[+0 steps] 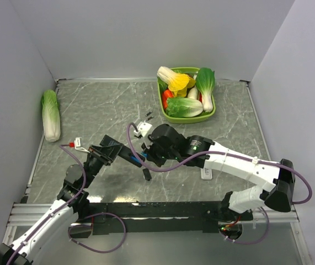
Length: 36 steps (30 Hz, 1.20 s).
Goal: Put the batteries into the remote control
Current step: Load the battery into the remote control.
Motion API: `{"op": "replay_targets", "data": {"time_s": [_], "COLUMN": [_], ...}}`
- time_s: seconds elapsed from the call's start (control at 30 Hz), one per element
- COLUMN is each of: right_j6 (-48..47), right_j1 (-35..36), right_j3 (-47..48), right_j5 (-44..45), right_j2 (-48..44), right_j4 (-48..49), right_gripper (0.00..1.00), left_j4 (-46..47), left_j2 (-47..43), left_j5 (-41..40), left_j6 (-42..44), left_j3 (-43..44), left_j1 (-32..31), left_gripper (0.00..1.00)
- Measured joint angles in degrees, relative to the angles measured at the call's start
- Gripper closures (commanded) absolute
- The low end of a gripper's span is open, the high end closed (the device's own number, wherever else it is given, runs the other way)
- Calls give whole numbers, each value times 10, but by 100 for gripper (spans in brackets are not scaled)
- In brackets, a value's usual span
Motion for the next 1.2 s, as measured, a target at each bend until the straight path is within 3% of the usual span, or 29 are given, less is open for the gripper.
{"op": "replay_targets", "data": {"time_s": [0.67,1.2], "right_j6": [-28,-36], "right_j1": [12,12], "right_j3": [84,116], "right_j5": [-1,2], "right_j2": [91,124], "right_j4": [-74,-105], "right_gripper": [99,88], "left_j4": [42,73], "left_j2": [49,85], "left_j5": [3,14], "left_j6": [-27,-35], "left_j3": [0,0], "left_j1": [0,0], "left_gripper": [99,99]}}
